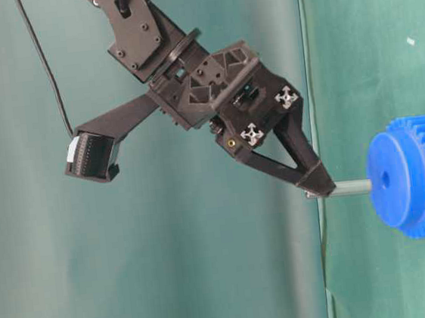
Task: Insert the shaft into the center hole of the gear.
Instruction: 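Lower the held shaft into the blue gear's centre hole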
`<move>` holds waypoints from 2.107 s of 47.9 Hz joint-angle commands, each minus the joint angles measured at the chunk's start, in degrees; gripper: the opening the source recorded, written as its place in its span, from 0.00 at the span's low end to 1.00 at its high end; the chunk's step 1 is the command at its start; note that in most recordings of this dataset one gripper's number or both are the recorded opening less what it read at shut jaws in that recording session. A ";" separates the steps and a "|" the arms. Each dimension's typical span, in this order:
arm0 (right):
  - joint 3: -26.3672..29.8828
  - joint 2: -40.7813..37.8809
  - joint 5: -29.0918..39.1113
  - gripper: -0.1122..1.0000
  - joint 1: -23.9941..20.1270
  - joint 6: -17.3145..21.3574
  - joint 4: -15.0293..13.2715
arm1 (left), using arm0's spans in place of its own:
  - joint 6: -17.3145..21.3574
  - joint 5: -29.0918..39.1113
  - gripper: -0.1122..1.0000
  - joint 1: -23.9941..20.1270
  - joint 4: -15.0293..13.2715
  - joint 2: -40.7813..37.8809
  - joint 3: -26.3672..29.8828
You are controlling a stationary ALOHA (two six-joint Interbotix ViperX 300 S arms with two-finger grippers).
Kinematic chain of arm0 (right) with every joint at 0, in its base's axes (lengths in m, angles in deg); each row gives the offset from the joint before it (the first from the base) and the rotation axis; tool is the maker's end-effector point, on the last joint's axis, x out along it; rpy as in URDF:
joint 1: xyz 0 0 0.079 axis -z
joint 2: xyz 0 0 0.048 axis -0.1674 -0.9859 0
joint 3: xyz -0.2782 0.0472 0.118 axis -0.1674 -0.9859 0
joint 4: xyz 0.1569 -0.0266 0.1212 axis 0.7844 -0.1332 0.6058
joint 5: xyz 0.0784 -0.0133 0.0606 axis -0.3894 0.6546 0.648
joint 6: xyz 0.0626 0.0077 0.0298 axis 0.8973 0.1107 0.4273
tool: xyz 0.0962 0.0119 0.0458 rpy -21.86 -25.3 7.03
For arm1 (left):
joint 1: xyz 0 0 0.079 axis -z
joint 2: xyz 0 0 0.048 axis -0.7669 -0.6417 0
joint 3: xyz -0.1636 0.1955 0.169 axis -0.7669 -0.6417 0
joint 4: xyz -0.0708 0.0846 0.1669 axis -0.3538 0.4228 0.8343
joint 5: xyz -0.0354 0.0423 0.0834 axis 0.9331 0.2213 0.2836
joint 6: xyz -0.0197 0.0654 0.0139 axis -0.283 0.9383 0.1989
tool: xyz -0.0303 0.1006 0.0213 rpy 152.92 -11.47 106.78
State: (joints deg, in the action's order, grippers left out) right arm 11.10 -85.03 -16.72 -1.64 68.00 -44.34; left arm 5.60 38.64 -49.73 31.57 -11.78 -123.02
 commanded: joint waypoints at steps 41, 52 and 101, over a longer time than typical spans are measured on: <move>0.79 -5.80 -2.64 0.25 0.44 0.09 -0.09 | 0.00 -0.18 0.10 0.09 0.18 -0.26 1.58; 0.53 -6.59 -2.37 0.25 0.35 0.09 -0.09 | 0.00 0.00 0.10 0.00 0.18 -0.26 1.58; 0.62 -5.80 0.09 0.89 0.44 -0.18 -0.26 | 0.00 0.00 0.10 -0.18 0.18 -0.26 1.58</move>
State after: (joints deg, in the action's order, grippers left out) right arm 11.71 -91.89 -17.07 -1.55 67.82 -44.52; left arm 5.60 38.91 -49.81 31.66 -11.78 -123.02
